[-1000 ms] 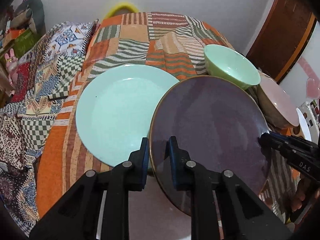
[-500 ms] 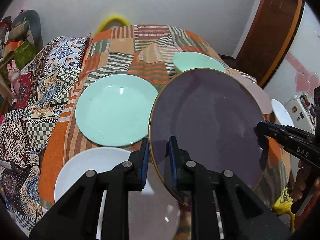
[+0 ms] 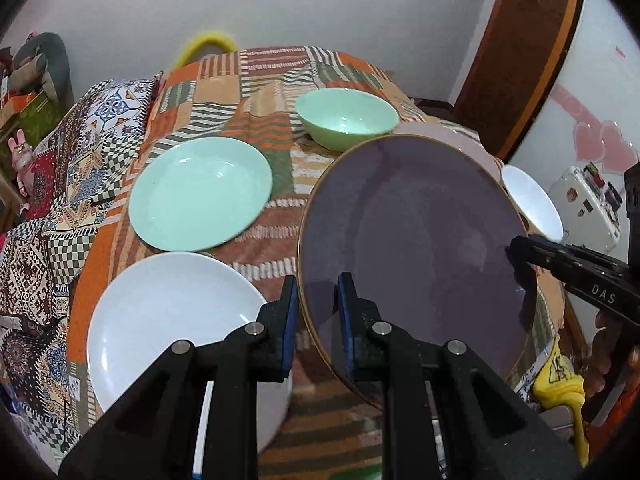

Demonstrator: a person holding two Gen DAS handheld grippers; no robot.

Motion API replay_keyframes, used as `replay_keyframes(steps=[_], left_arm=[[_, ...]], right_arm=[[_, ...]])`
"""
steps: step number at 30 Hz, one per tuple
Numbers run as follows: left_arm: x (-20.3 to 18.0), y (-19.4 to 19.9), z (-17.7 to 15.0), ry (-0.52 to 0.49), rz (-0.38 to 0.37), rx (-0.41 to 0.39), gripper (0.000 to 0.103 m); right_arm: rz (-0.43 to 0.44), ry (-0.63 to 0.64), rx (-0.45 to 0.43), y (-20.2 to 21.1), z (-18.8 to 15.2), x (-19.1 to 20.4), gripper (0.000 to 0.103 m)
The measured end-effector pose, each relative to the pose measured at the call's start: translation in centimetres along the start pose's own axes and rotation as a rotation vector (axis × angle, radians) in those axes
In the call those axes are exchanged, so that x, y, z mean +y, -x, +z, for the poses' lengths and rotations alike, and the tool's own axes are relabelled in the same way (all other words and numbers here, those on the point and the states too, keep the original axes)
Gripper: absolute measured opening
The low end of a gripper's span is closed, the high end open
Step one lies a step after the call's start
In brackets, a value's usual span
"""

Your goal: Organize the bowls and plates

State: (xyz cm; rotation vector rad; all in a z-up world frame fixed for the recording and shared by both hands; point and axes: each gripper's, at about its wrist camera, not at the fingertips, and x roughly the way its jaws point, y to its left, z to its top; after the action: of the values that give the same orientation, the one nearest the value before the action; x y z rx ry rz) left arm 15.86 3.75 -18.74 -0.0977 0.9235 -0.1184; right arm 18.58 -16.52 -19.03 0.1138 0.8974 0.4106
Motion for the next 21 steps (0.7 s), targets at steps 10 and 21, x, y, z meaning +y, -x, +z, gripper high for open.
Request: replay_keyframes(steps=[10,21], left_arm=[[-2.2,-2.9,-0.9,-0.028,-0.015,0.088,0.018],[-1.7,-5.7,-1.3,0.003,-0.029,0.136,0.02]], right_arm=[[-0.035,-0.047,0.041,-0.6,-1.7,-2.2,0.018],[-0.053,-0.065,0.071,-2.2,-2.6,-3.0,0.018]])
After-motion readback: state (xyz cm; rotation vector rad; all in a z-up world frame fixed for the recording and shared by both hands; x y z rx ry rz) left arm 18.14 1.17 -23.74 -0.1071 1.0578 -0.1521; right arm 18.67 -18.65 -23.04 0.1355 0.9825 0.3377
